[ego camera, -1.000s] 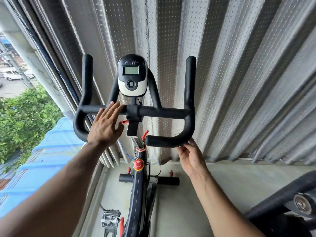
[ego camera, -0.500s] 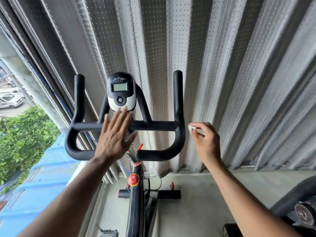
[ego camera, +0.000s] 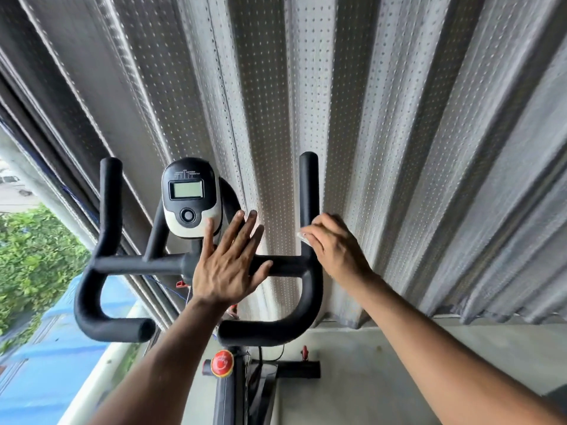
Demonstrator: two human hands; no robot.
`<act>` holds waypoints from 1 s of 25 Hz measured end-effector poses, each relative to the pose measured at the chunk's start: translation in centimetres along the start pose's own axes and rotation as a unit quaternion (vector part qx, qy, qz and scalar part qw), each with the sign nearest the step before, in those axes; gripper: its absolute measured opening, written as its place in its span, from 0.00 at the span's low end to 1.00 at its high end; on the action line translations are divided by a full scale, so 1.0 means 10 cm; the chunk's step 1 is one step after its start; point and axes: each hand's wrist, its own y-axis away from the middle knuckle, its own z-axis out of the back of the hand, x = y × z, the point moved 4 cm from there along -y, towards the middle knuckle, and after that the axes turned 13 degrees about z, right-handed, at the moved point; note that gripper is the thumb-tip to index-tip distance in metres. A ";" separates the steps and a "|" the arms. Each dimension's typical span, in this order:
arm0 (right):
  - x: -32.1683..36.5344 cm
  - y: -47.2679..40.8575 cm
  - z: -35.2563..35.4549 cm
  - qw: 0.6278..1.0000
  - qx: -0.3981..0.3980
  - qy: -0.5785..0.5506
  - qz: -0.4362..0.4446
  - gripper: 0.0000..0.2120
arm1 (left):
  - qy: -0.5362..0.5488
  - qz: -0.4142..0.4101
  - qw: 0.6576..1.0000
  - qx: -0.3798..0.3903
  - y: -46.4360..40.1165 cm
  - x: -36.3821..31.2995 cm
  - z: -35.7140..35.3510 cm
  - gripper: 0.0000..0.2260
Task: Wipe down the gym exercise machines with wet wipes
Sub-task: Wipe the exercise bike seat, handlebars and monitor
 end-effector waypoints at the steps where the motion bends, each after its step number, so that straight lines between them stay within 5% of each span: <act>1: -0.06 -0.08 -0.01 1.000 0.003 0.008 0.030 0.07 | 0.006 -0.001 1.000 -0.007 0.00 -0.01 0.00 0.33; 4: -0.23 -0.37 0.06 0.995 -0.020 0.033 0.091 0.08 | 0.021 -0.005 0.999 -0.039 0.03 -0.02 0.00 0.32; 8: -0.41 -0.62 0.15 0.997 -0.059 0.023 0.053 0.09 | 0.017 -0.005 0.999 -0.047 0.05 -0.03 0.00 0.31; 15: -0.11 0.19 0.08 0.995 0.015 -0.086 0.048 0.07 | -0.001 -0.007 0.999 -0.044 0.03 -0.05 0.01 0.31; 21: -0.51 -0.89 0.28 0.979 0.048 0.068 0.186 0.08 | -0.037 -0.115 0.992 -0.024 -0.08 0.09 0.04 0.35; 25: -0.73 -1.43 0.41 0.976 0.053 0.118 0.174 0.13 | -0.040 -0.040 0.997 -0.055 -0.06 0.13 0.08 0.41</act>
